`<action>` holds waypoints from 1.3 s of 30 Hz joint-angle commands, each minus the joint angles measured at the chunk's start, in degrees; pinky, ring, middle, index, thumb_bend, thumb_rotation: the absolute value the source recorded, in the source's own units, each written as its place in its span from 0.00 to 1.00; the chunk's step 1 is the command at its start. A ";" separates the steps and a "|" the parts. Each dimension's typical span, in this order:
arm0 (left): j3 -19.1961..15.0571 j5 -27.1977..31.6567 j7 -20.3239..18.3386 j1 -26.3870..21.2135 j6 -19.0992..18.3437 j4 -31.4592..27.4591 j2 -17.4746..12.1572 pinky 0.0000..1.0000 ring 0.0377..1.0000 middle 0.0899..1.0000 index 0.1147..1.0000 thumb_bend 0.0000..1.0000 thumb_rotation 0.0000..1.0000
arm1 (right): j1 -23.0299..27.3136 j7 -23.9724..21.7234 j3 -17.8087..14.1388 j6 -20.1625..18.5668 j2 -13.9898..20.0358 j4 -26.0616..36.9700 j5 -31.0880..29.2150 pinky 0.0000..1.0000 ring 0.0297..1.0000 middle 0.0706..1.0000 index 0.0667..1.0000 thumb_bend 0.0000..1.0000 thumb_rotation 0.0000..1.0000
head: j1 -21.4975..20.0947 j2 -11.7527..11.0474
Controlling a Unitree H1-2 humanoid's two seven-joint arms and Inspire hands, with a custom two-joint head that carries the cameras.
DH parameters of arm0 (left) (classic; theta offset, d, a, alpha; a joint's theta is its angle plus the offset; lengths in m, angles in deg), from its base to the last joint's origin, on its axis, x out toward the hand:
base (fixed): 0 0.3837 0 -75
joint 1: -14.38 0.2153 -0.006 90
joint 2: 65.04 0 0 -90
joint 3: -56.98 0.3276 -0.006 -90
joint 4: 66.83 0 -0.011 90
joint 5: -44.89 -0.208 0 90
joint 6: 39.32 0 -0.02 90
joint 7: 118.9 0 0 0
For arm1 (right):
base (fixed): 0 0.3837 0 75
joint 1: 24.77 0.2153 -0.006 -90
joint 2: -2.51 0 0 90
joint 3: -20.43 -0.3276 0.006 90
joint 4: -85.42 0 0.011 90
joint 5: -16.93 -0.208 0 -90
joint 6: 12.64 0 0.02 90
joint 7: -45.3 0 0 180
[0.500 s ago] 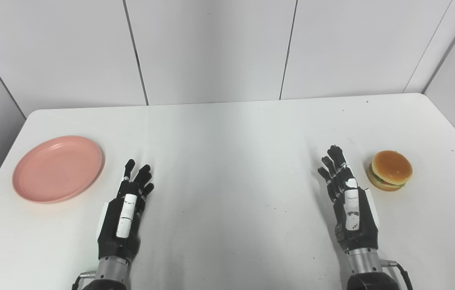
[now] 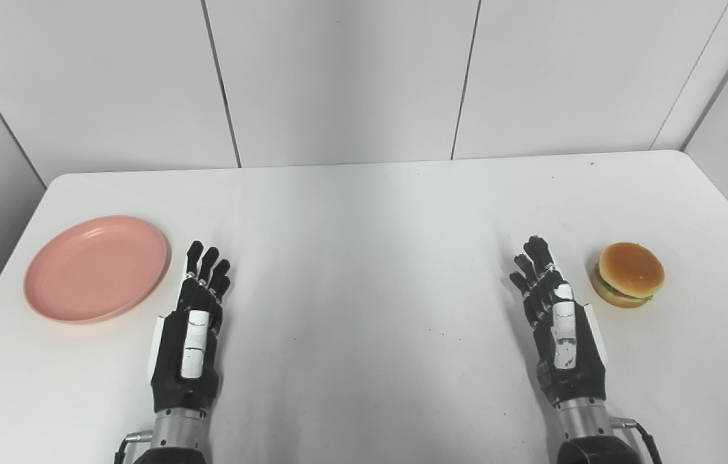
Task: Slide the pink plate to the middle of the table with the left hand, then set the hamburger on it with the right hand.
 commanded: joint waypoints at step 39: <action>4.02 -5.91 1.84 -2.22 9.83 10.51 3.74 0.93 0.98 0.99 1.00 0.80 0.81 | 1.21 -5.59 -2.66 2.53 4.49 -9.71 -5.39 0.95 0.95 0.98 0.96 0.78 1.00 | 15.30 -8.14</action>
